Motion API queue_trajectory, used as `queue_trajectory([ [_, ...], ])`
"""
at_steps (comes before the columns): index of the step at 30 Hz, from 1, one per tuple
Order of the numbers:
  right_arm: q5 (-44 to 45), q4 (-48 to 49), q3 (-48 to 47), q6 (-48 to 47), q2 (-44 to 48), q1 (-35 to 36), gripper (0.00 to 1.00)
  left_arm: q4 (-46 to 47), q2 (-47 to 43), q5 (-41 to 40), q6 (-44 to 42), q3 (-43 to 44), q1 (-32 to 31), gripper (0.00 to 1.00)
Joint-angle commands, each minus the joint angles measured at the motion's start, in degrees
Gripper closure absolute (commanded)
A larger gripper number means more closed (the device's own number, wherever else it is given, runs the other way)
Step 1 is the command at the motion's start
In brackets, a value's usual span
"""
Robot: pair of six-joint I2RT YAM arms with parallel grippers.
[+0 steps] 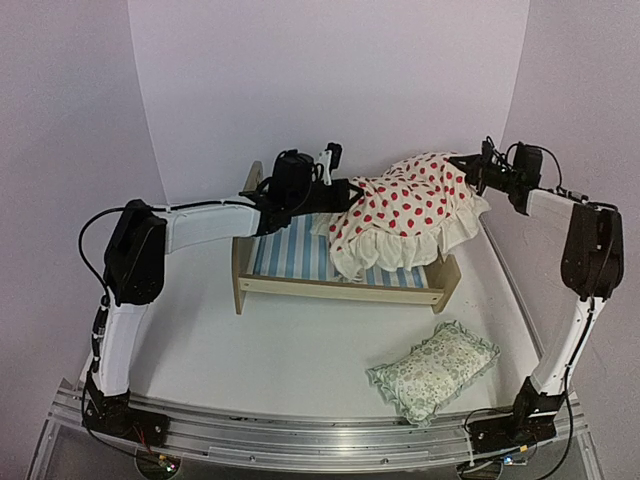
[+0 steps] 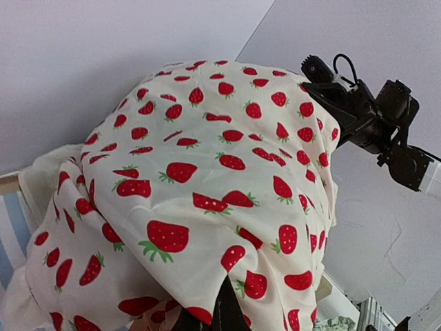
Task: Set up the pet bed
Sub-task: Pick up the mattress from the bed frame, then place the mattress on the bed frame.
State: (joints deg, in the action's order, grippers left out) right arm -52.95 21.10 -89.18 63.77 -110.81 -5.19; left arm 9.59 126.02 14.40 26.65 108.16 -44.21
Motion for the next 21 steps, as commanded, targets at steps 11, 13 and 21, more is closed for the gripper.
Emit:
queue_trajectory([
  [11, 19.06, -26.72, -7.90, -16.03, 7.57, 18.26, 1.00, -14.05, -16.73, -5.48, -9.41, 4.92, 9.56, 1.00],
  [13, 21.94, -27.45, -5.53, -17.55, 7.86, 20.80, 1.00, -12.62, -19.48, -5.73, -9.77, 0.31, 10.04, 1.00],
  [21, 32.94, -33.01, 1.46, -22.08, 8.64, 25.14, 1.00, -10.71, -23.26, -5.36, -9.48, -9.56, 10.20, 1.00],
])
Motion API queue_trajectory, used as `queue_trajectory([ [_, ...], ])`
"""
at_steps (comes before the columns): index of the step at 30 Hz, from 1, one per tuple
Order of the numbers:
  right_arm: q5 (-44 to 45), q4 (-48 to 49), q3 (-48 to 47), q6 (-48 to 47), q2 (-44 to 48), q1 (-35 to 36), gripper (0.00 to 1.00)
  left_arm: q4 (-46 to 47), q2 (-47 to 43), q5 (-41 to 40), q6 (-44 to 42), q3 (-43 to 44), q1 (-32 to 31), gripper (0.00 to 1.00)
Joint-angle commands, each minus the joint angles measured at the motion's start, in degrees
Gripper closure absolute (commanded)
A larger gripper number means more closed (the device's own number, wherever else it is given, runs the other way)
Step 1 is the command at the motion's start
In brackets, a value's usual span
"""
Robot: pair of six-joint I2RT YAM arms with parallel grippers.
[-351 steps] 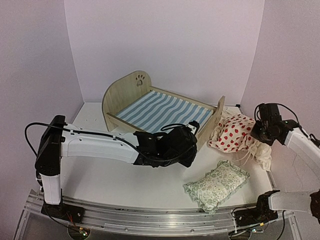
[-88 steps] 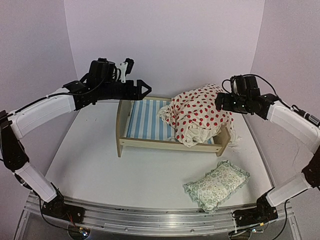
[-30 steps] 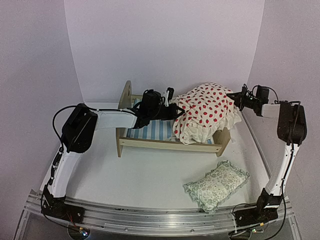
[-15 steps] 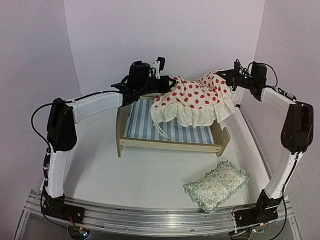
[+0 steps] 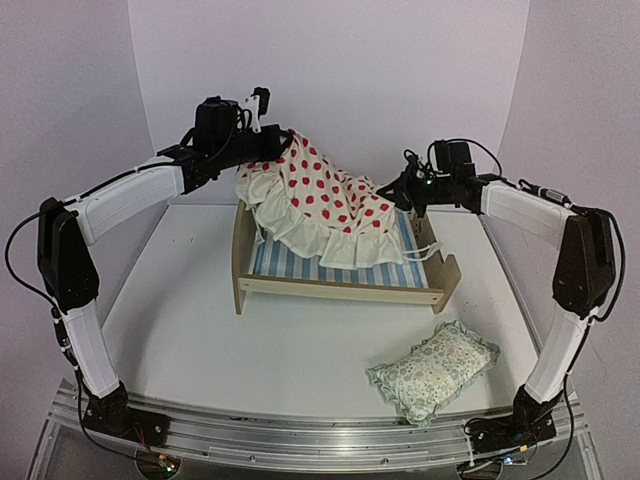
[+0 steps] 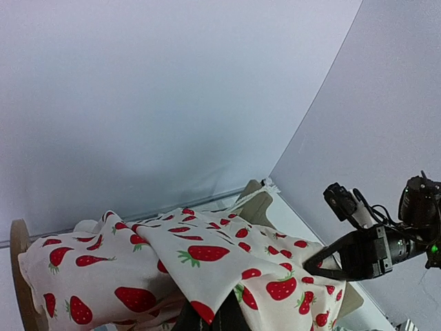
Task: Set up the pet bed
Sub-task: Place the mattress on the bed frame.
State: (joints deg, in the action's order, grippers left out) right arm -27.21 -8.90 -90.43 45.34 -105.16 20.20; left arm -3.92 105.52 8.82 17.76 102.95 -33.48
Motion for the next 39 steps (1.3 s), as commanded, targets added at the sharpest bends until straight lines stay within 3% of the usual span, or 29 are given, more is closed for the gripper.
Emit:
queue_trajectory([
  [1, 8.32, -3.30, 3.40, -4.07, 3.35, -0.22, 1.00, 3.49, -3.01, 0.72, -0.10, -5.28, -0.53, 1.00],
  [13, 13.50, -8.26, 5.37, -8.07, 13.59, -0.24, 1.00, 3.00, -8.68, 4.52, 2.11, -8.12, -1.15, 1.00],
  [16, 18.30, -10.39, 3.70, -10.65, 13.61, -0.22, 1.00, 2.45, -7.90, 5.98, 2.84, -6.94, -1.16, 1.00],
  [21, 20.27, -13.42, -0.84, -12.55, 8.74, -0.26, 1.00, 1.48, -6.30, 7.24, 5.30, -6.16, -1.34, 1.00],
  [29, 25.75, -13.91, 0.01, -12.56, 2.35, -0.29, 1.00, 1.02, -7.10, 5.52, 8.96, -11.98, -3.04, 0.97],
  [36, 31.35, -14.87, -5.54, -14.13, -3.42, -0.33, 1.00, 0.46, -4.92, 3.90, 12.79, -15.32, -5.82, 0.93],
  [39, 30.45, -15.81, -7.91, -14.45, -5.29, -0.34, 1.00, -0.79, -3.88, -0.17, 11.00, -13.88, -7.10, 0.93],
])
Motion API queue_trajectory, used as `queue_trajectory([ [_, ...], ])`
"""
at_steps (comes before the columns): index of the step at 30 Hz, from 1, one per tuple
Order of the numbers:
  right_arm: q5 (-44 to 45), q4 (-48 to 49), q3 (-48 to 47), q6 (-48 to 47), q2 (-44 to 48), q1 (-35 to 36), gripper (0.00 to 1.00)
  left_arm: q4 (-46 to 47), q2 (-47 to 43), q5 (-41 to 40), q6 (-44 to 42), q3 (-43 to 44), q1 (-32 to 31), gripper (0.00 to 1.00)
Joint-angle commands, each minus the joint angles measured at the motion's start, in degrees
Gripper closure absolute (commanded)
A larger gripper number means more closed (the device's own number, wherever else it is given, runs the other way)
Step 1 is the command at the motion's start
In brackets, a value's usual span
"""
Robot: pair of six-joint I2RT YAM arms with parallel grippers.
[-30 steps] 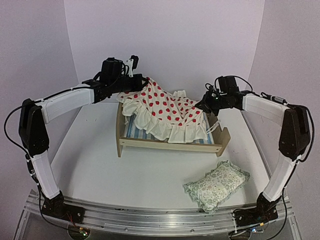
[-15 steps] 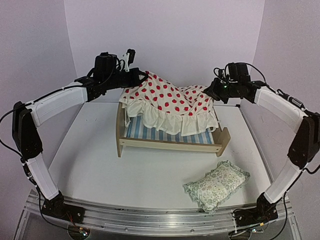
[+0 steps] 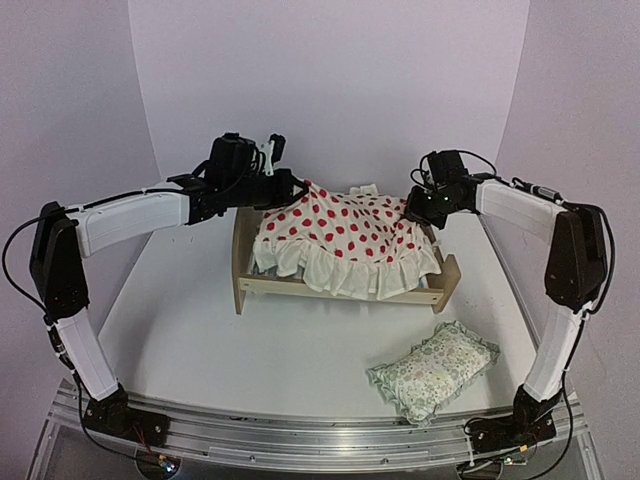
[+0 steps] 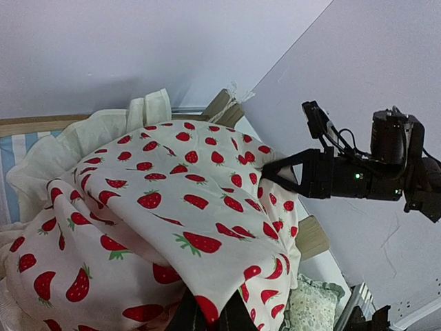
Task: Set up the pet bed
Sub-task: Place the mattress on the bed frame.
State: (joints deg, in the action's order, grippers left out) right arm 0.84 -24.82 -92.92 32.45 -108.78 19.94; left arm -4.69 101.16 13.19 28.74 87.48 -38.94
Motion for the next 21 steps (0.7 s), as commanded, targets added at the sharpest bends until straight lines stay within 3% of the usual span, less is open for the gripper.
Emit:
queue_trajectory([
  [1, 1.44, 0.04, -5.53, -1.40, -1.91, -0.04, 1.00, -0.84, 1.02, -5.92, -0.83, 2.61, -1.66, 0.93],
  [4, -0.87, 0.04, -4.97, -1.10, -1.80, -0.05, 0.90, -3.18, 2.78, -11.47, -3.79, 6.42, -1.58, 0.93],
  [9, -4.30, -0.14, -2.78, -2.50, 1.82, 0.06, 0.46, -5.23, 4.00, -13.11, -5.32, 9.46, -1.62, 0.93],
  [11, -5.72, -0.20, -1.93, -3.05, 4.35, 0.19, 0.34, -5.62, 3.82, -14.91, -5.12, 8.86, -1.54, 0.92],
  [15, -7.14, -0.49, 0.90, -4.40, 10.48, 2.30, 0.28, -5.97, 3.39, -17.50, -5.29, 6.69, -1.47, 0.92],
  [21, -4.08, 0.77, 9.58, -7.81, 17.69, 14.09, 0.26, -5.83, 2.85, -15.67, -4.39, 4.55, 0.14, 0.91],
])
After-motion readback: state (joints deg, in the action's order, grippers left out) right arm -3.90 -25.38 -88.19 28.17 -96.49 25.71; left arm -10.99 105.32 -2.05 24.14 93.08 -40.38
